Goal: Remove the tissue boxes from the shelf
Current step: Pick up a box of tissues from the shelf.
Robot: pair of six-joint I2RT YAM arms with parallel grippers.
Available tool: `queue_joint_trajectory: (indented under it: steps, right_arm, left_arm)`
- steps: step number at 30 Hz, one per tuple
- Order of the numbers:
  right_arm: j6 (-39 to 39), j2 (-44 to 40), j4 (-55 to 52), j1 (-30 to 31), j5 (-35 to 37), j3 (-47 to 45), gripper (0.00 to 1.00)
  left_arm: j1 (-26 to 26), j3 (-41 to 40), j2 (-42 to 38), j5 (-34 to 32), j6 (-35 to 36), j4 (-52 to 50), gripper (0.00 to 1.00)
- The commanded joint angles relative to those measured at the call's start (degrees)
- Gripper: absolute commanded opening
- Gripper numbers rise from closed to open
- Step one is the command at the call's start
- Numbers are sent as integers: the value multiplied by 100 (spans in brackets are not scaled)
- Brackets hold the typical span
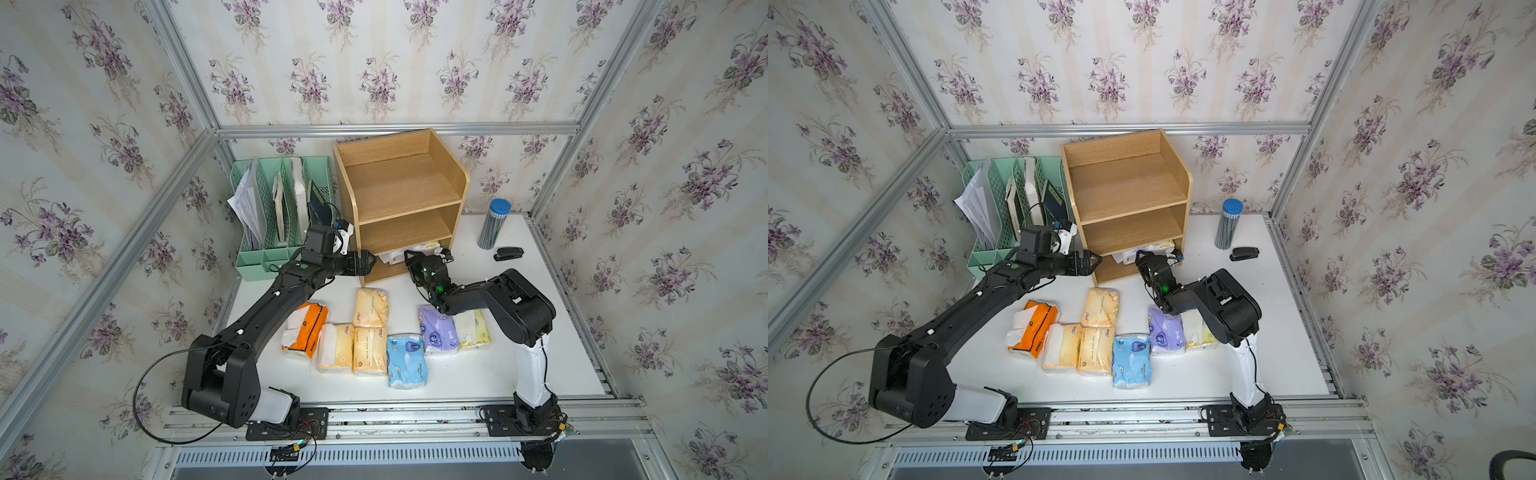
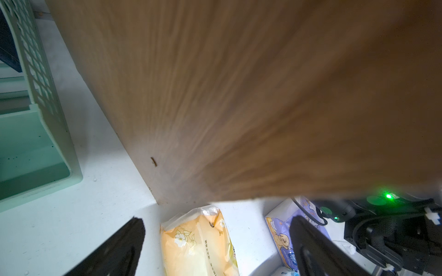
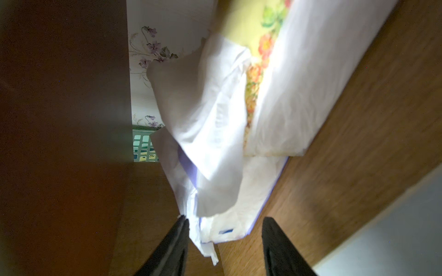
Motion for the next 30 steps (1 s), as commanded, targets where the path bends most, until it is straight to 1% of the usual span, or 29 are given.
queue_joint_trajectory:
  steps: [1,8,14,17,20,26,28,30]
  right_arm:
    - [-2,79,71,-37,-3,138,54]
    - [-31,254,-183,-73,-42,481,54]
    - [-26,490,-612,-73,-158,845,54]
    - [-6,543,-627,-73,-107,827,51]
    - [50,586,-919,-88,-116,909,40]
    - [-112,519,-1161,-91,-149,970,9]
    - [-175,424,-1284,-91,-166,955,4]
    - [-206,323,-1359,-93,-190,896,2]
  left_arm:
    - [-6,-9,-33,72,68,128,99]
    - [-4,15,9,97,135,70,99]
    - [-5,5,71,145,162,80,99]
    - [-4,6,55,186,168,70,99]
    - [-3,-62,27,258,144,121,99]
    - [-4,-115,-68,198,206,53,99]
    - [-4,-110,-70,174,224,27,99]
    - [-5,-81,-70,166,222,-7,99]
